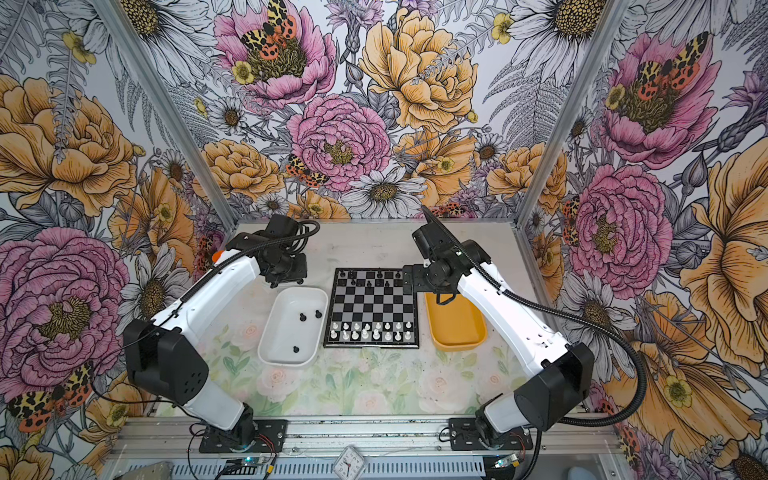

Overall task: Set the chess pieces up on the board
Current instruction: 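Lift the tall black piece out of the white tray with the left gripper, then carry the tall black piece over the board's farthest row with the left gripper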

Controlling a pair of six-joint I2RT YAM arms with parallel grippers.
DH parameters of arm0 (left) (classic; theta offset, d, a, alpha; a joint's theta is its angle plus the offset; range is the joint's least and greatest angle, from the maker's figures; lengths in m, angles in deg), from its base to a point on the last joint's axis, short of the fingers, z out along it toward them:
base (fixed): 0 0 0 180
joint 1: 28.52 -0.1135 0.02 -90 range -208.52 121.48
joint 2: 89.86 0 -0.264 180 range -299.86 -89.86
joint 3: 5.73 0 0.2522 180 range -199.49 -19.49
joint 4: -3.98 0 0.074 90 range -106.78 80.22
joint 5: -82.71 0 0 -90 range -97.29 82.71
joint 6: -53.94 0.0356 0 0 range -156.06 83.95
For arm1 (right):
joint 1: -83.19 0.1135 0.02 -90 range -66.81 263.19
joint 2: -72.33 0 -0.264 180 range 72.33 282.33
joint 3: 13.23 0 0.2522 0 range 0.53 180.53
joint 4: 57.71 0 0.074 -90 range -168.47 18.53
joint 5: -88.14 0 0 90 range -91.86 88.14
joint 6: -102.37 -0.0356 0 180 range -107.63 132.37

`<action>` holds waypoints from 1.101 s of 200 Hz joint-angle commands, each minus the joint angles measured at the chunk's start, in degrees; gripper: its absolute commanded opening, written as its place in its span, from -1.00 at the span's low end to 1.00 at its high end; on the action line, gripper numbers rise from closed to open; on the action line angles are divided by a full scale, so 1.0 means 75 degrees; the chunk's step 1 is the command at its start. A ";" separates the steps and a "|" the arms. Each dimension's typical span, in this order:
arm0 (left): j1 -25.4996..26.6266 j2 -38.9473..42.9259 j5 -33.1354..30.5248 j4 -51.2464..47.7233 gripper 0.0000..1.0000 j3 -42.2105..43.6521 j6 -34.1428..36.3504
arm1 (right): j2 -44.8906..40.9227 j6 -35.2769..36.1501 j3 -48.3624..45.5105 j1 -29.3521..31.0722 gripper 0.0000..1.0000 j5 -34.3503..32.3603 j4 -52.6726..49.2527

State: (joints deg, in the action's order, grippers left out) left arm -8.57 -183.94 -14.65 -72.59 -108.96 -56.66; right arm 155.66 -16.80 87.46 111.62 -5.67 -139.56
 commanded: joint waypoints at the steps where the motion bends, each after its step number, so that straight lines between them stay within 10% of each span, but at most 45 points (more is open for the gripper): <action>1: 0.0266 -0.0619 -0.0192 -0.0331 -0.87 -0.0776 0.0243 | -0.0439 -0.0178 0.0011 -0.0063 0.99 -0.0251 -0.0062; 142: 0.1711 -0.5116 -0.0042 -0.0909 -0.88 -0.5751 0.0635 | -0.1085 -0.0569 -0.0820 -0.0192 0.99 -0.0241 -0.0112; 220: 0.1901 -0.5800 0.0158 -0.0977 -0.87 -0.6387 0.0541 | -0.1176 -0.0425 -0.0904 -0.0373 0.99 -0.0186 -0.0127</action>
State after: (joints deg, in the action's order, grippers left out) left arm 5.02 -226.48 -14.69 -79.04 -155.67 -52.96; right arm 148.82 -20.19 81.24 109.69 -6.74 -140.46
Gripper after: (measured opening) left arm 0.128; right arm 0.996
